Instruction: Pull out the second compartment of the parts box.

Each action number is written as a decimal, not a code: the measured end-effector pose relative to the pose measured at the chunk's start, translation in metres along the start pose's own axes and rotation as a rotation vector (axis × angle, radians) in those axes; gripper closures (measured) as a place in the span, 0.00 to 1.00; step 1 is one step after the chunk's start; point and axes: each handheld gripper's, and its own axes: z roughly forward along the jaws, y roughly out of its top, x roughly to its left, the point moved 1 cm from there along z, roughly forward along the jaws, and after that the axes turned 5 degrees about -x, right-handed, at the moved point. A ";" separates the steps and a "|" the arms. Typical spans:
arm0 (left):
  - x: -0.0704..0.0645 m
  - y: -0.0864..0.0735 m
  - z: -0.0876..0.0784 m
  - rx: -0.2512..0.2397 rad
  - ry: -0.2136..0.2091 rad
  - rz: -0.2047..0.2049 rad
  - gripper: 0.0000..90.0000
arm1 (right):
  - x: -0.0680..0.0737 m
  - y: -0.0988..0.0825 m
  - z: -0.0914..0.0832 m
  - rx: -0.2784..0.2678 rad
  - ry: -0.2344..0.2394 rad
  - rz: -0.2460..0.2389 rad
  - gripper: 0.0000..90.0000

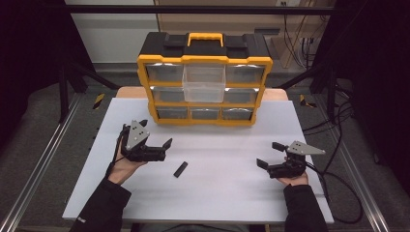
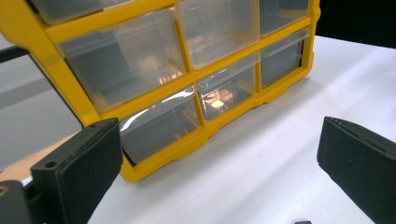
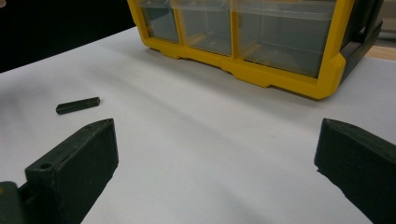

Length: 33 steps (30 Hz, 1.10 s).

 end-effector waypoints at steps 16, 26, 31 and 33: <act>0.004 -0.030 0.001 0.045 -0.059 -0.118 0.00 | 0.000 -0.001 0.001 0.008 0.000 -0.005 0.00; -0.002 -0.039 0.000 0.112 -0.079 -0.148 0.00 | 0.000 -0.001 0.001 0.007 0.001 -0.006 0.00; -0.011 -0.045 0.004 0.150 -0.112 -0.143 0.00 | 0.001 -0.001 0.001 0.010 0.003 -0.006 0.00; -0.014 -0.046 0.005 0.164 -0.130 -0.146 0.00 | 0.001 -0.001 0.001 0.011 0.004 -0.006 0.00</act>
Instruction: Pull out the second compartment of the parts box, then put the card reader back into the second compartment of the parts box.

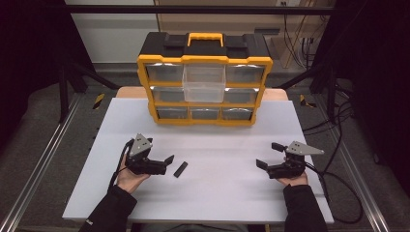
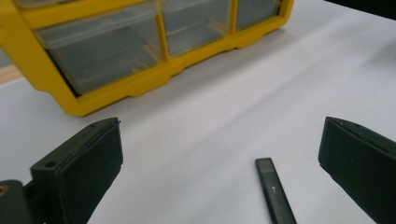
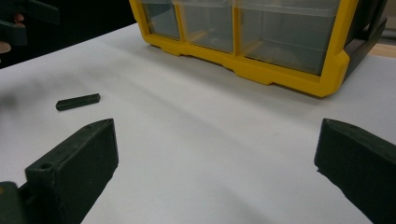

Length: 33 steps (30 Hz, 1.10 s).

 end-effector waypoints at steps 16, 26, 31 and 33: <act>-0.008 -0.007 0.007 0.043 -0.043 -0.033 0.00 | 0.000 -0.001 0.002 0.010 0.003 0.000 0.00; -0.014 -0.010 0.012 0.071 -0.054 -0.016 0.00 | 0.000 -0.001 0.001 0.007 0.004 0.001 0.00; -0.015 -0.012 0.014 0.089 -0.053 -0.012 0.00 | 0.000 -0.001 0.001 0.008 0.004 0.002 0.00; -0.016 -0.013 0.016 0.103 -0.058 -0.012 0.00 | 0.000 -0.001 0.001 0.005 0.005 0.002 0.00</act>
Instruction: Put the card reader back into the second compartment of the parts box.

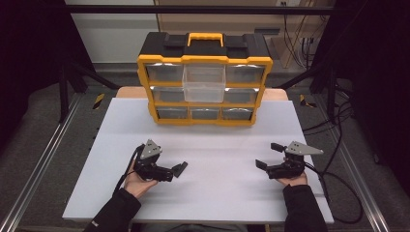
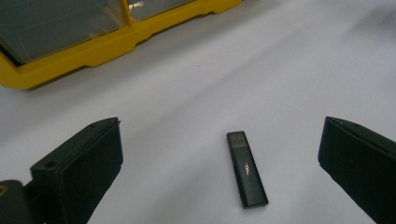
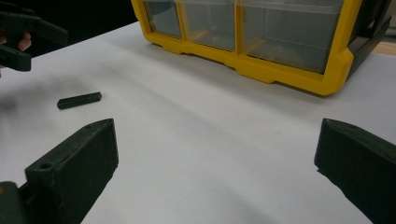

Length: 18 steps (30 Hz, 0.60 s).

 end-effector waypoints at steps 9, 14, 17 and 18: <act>-0.004 -0.005 0.009 0.058 -0.011 0.002 0.00 | 0.000 0.000 0.000 -0.001 0.000 -0.002 0.00; -0.005 -0.008 0.013 0.094 -0.008 0.007 0.00 | 0.000 0.000 0.000 0.004 0.000 -0.003 0.00; -0.006 -0.010 0.015 0.108 -0.004 0.006 0.00 | 0.000 0.000 0.000 0.003 -0.001 -0.004 0.00; -0.006 -0.010 0.015 0.113 -0.007 0.004 0.01 | 0.000 0.000 0.000 0.004 -0.001 -0.004 0.00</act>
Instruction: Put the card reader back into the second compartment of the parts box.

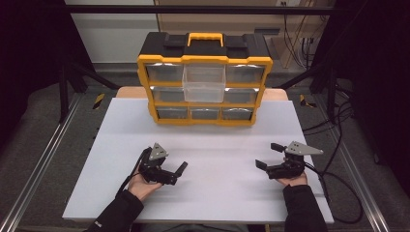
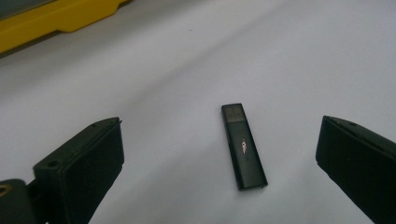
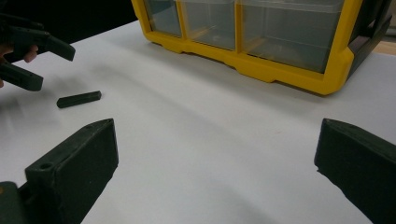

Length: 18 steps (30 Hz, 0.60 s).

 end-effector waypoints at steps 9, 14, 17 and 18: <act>-0.005 -0.005 0.005 0.048 0.010 0.004 0.06 | 0.000 0.000 0.000 -0.001 0.003 0.002 0.00; -0.008 -0.008 0.007 0.072 0.010 0.010 0.12 | 0.000 0.000 0.000 -0.001 0.002 0.001 0.00; -0.009 -0.009 0.008 0.082 0.012 0.013 0.17 | 0.000 0.000 0.000 -0.001 0.002 0.001 0.00; -0.009 -0.009 0.008 0.084 0.012 0.014 0.18 | 0.000 0.000 0.000 0.000 0.002 0.001 0.00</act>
